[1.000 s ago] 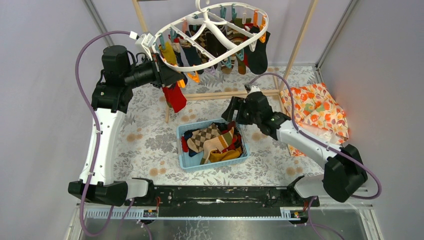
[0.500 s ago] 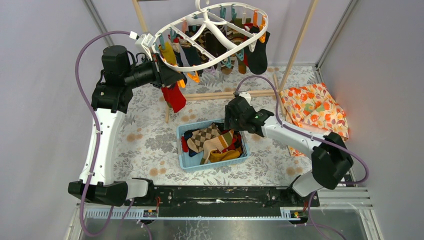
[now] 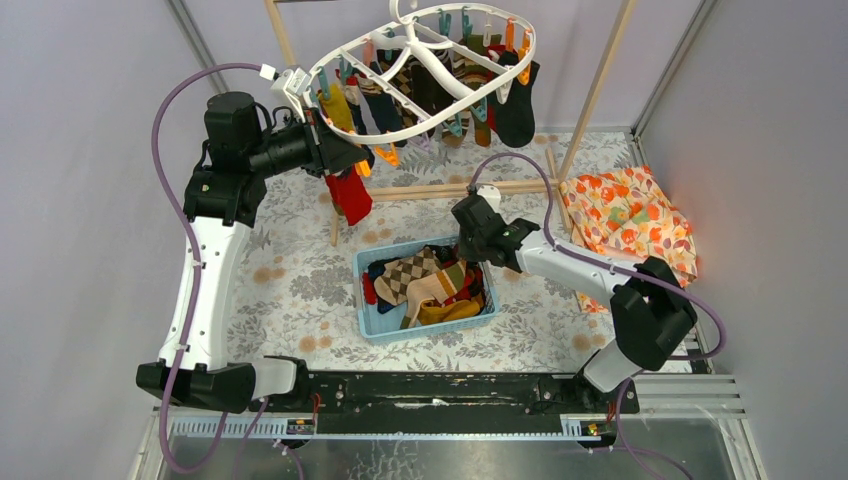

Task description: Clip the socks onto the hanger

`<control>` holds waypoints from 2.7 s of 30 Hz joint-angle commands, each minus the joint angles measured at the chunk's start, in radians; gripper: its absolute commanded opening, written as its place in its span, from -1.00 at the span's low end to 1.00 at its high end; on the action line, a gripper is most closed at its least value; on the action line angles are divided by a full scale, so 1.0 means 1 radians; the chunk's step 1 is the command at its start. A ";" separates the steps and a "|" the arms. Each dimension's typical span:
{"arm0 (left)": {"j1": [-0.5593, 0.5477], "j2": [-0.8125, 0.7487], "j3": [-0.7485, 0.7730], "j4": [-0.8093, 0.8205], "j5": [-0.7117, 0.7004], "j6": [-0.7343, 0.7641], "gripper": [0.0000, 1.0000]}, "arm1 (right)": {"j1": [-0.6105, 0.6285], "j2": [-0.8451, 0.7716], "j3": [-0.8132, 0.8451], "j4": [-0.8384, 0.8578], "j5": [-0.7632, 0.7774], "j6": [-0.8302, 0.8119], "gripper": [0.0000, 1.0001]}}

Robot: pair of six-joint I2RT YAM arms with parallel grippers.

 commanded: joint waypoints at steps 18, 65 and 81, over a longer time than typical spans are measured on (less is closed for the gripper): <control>0.002 -0.025 -0.001 0.048 0.050 -0.026 -0.88 | -0.138 -0.433 -0.008 0.617 -0.576 0.001 -1.00; 0.014 -0.053 -0.142 0.335 0.339 -0.245 -0.87 | -0.109 0.177 0.104 1.888 -1.107 0.949 -1.00; 0.017 -0.063 -0.146 0.373 0.352 -0.285 -0.88 | -0.088 0.178 0.060 1.832 -1.104 0.896 -1.00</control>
